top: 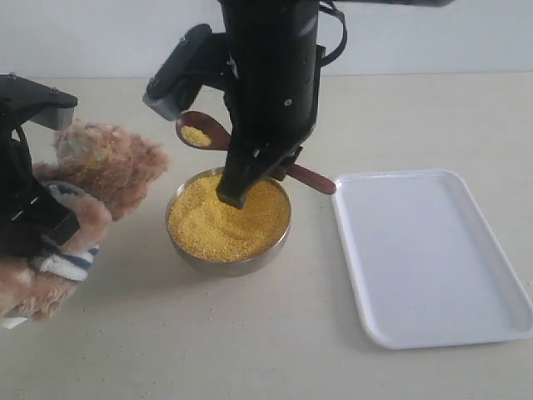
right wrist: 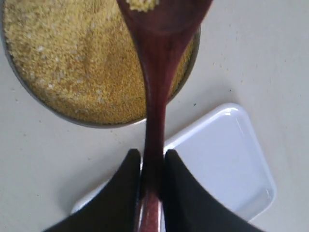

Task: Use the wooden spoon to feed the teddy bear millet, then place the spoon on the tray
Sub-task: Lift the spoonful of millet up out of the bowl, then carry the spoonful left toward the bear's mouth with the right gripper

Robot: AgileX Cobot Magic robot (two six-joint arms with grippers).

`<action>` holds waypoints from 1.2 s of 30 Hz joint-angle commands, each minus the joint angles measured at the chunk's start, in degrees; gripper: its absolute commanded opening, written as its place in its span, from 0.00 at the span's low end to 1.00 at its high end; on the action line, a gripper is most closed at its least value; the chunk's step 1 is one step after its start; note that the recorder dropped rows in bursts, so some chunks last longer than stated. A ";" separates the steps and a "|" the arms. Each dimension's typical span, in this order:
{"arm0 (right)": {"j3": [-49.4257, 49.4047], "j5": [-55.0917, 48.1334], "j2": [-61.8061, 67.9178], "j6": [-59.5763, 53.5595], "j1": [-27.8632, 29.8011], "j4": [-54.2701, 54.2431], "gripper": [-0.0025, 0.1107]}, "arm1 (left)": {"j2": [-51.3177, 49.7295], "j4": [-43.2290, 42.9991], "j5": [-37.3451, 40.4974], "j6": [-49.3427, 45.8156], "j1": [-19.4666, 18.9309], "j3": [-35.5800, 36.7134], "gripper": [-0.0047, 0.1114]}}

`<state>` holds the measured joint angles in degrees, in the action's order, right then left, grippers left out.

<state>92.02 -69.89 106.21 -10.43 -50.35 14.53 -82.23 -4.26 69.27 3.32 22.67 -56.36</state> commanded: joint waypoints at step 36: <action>10.90 -0.07 2.46 -2.11 -1.77 -6.51 0.02 | 0.50 3.67 -1.76 -3.77 -0.18 2.41 0.07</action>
<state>102.13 -69.90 108.88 -12.41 -52.00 8.38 -82.23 -1.22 67.89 0.00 22.67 -53.86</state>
